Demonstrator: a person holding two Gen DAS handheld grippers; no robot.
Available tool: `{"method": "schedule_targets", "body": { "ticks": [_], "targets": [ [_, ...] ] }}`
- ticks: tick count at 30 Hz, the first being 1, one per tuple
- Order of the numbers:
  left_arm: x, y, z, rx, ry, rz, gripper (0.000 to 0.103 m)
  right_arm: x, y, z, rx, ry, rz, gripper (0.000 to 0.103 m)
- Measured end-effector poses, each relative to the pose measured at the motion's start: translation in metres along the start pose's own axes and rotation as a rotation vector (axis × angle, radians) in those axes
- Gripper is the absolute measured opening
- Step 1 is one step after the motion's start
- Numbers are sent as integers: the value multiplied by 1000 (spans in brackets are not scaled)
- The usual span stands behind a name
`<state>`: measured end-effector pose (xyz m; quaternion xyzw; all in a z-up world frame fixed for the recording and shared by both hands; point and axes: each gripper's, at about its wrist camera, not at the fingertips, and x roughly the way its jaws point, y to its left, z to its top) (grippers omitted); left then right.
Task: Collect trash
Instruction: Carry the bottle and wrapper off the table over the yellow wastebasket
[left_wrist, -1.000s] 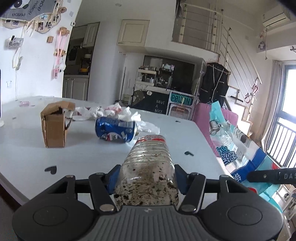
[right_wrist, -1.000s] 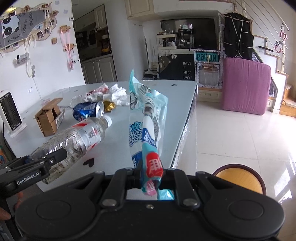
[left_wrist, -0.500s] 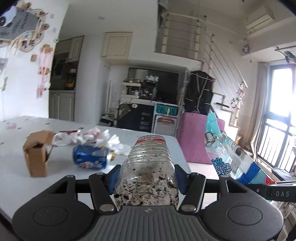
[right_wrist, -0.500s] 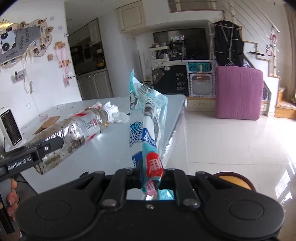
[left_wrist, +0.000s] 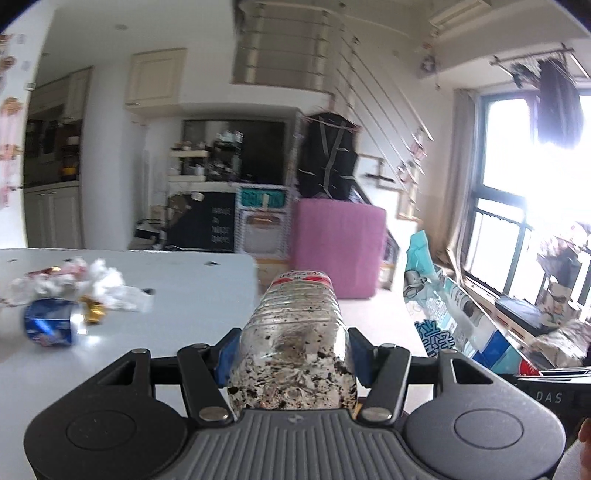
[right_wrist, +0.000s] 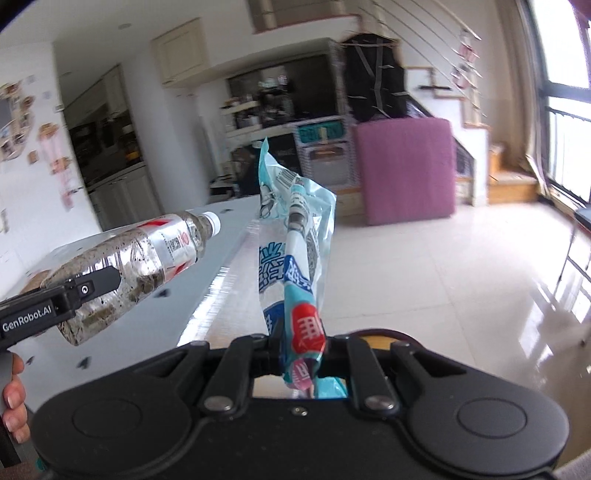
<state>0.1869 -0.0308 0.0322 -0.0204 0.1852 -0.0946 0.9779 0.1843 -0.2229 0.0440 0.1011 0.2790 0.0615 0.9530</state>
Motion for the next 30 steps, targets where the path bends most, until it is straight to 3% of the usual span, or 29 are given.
{"method": "schedule_targets", "body": {
  "ticks": [14,24,30],
  "targets": [
    [109,-72,-31,39,183,-100,60,49,-99,-21,221,103,-81,13],
    [194,-71,-70,7,386,-82,60,127,-144,-48,431,269,-74,13],
    [234,-61,-77,-6,509,-56,60,170,-146,-57,501,408,-75,13]
  ]
}}
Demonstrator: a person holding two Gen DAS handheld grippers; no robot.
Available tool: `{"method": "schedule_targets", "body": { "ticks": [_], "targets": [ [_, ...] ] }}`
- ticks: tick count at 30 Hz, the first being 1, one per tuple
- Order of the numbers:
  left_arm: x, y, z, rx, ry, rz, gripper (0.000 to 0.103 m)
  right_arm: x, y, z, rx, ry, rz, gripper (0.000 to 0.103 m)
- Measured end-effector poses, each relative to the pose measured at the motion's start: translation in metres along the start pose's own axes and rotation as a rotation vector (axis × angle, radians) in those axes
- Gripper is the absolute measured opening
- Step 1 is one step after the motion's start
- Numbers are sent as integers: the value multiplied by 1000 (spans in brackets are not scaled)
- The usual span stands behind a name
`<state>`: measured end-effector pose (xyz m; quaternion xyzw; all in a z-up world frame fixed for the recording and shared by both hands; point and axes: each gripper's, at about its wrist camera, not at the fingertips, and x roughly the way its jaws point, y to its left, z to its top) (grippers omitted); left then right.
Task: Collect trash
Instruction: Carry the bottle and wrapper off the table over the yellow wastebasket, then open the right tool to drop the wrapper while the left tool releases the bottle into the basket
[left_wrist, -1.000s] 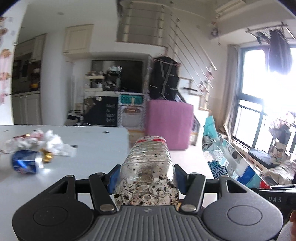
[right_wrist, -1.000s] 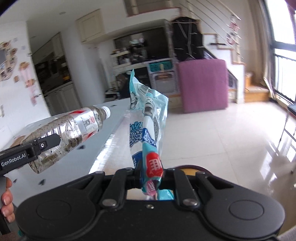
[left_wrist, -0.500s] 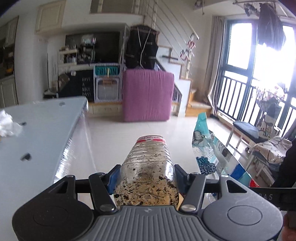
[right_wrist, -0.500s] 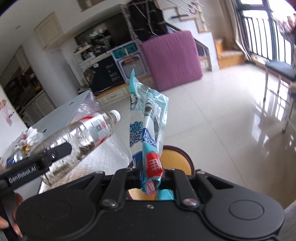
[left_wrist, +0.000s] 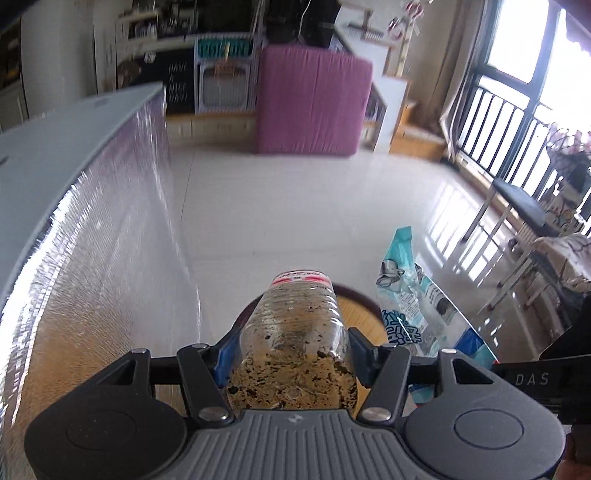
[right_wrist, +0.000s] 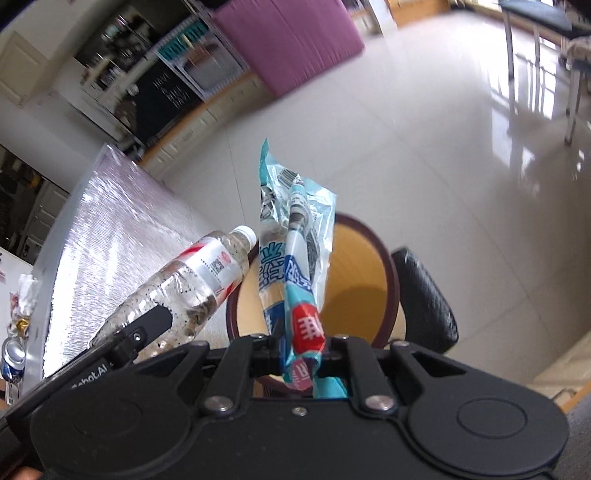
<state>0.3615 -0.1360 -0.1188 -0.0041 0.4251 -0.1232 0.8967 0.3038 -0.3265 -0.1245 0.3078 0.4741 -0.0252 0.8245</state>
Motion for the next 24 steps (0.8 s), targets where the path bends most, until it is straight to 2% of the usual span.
{"method": "schedule_targets", "body": {
  "ticks": [13,20,24],
  "targets": [
    [52,7,32,3,238,-18,60,69,17,17,336,317,-28,13],
    [90,15,45,22,347,-6,60,103,10,24,574,434,-37,13],
    [115,17,45,33,391,-9,60,129,0,27,659,469,-62,13]
  ]
}}
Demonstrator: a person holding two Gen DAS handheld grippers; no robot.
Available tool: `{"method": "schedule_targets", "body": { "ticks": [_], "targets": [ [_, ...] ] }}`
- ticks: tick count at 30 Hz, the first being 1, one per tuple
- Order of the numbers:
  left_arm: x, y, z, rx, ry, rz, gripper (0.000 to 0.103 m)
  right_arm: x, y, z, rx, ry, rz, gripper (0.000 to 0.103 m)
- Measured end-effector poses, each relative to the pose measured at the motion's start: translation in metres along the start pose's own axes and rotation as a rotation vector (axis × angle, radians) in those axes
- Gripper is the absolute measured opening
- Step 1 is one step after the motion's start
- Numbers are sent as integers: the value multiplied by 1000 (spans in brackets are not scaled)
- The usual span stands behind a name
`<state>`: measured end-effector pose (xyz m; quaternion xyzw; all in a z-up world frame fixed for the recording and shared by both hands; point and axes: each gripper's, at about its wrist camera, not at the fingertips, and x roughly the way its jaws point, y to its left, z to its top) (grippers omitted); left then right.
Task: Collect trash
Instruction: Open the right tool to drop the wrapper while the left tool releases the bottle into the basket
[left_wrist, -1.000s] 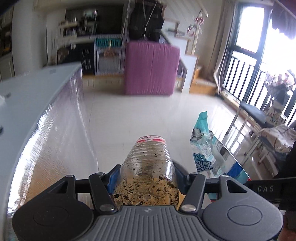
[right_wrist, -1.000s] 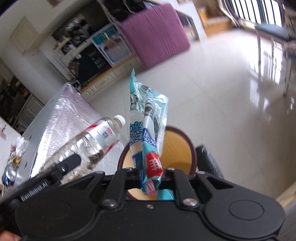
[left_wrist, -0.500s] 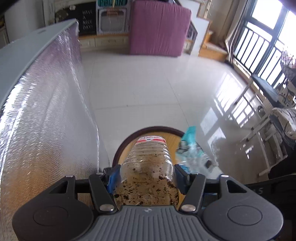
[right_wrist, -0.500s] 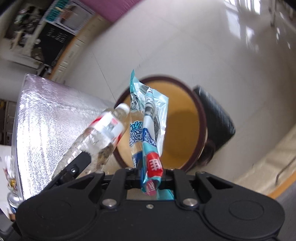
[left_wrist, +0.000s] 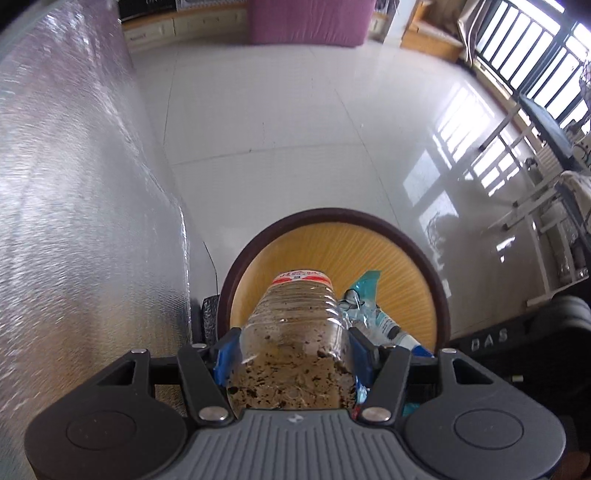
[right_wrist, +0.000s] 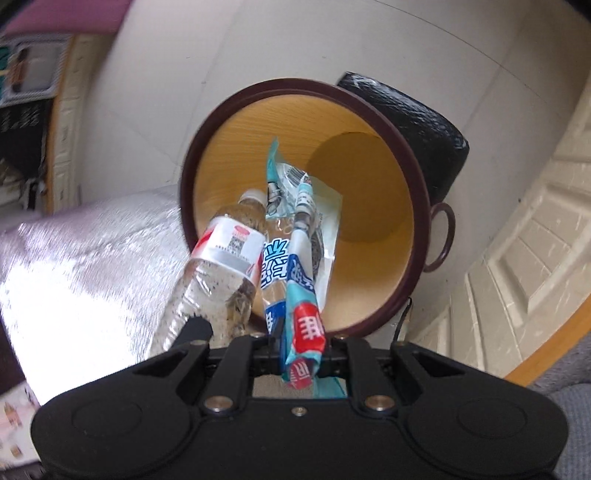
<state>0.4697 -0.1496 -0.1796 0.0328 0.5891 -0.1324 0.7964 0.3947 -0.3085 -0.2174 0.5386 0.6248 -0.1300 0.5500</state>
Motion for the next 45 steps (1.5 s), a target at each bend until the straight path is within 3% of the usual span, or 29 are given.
{"method": "schedule_targets", "body": {
  "ticks": [11,17,22,26,29,32,34,45],
  "targets": [
    [41,-4,15,58,45,19,60,22,-3,55,165,-33,-5,15],
    [46,-5,16,77,54,21,60,19,-6,80,260,-65,67,15],
    [59,-7,23,73,68,21,60,21,10,97,119,-129,56,27],
    [80,-12,26,77,90,13,60,35,21,94,-66,-201,-59,20],
    [93,-13,26,80,112,14,61,41,20,88,-140,-199,-94,19],
    [105,-12,23,85,150,-1,63,45,17,84,-177,-196,-92,28],
    [109,-12,20,78,172,10,67,46,18,81,-190,-178,-62,43],
    [100,-3,17,58,189,-18,82,23,36,53,-406,-191,-143,53]
  ]
}}
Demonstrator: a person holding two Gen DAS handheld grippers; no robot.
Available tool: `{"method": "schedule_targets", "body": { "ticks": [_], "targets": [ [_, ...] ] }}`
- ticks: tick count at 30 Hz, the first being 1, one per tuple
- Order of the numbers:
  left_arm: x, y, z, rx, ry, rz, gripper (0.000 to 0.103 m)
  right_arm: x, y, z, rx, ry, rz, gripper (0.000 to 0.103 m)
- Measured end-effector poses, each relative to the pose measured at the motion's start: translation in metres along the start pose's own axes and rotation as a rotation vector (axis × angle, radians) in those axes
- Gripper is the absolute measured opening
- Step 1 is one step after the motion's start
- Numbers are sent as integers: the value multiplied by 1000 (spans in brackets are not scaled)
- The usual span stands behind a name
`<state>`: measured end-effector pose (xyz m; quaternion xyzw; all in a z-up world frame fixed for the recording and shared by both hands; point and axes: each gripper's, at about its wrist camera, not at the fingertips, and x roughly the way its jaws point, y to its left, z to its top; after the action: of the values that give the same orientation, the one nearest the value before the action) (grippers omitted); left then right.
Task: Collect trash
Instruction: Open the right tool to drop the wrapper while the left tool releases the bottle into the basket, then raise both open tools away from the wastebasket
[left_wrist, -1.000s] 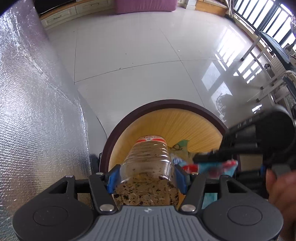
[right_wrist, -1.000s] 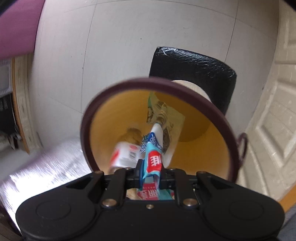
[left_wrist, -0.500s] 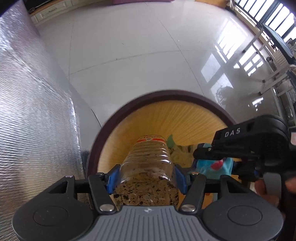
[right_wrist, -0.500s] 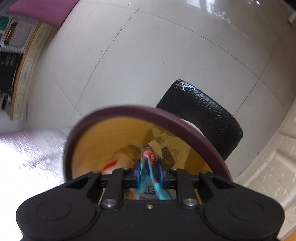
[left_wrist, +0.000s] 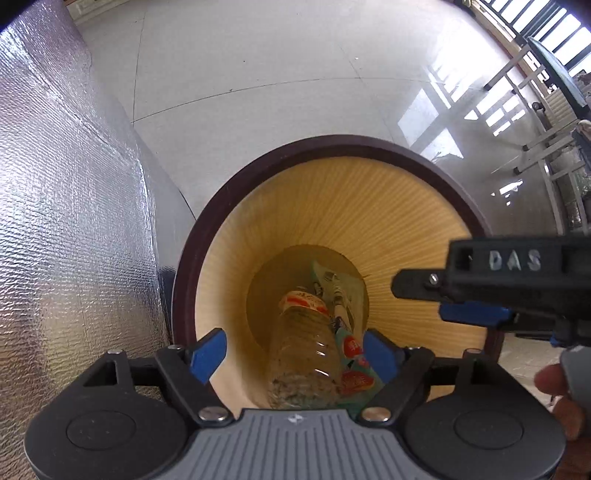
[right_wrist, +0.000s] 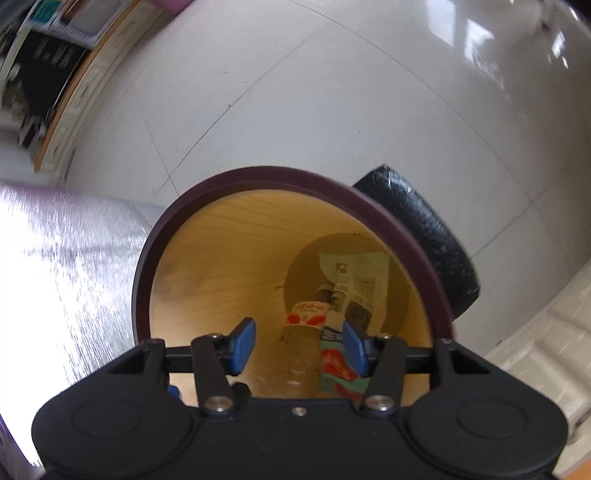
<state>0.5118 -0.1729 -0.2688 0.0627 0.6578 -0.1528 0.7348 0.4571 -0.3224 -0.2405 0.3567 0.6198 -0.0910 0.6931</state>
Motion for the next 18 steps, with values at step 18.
{"method": "schedule_targets", "body": {
  "ticks": [18],
  "targets": [
    [-49,14,-22,-45,-17,-28,103,-52,7,-25,-254,-48,-73,91]
  ]
}}
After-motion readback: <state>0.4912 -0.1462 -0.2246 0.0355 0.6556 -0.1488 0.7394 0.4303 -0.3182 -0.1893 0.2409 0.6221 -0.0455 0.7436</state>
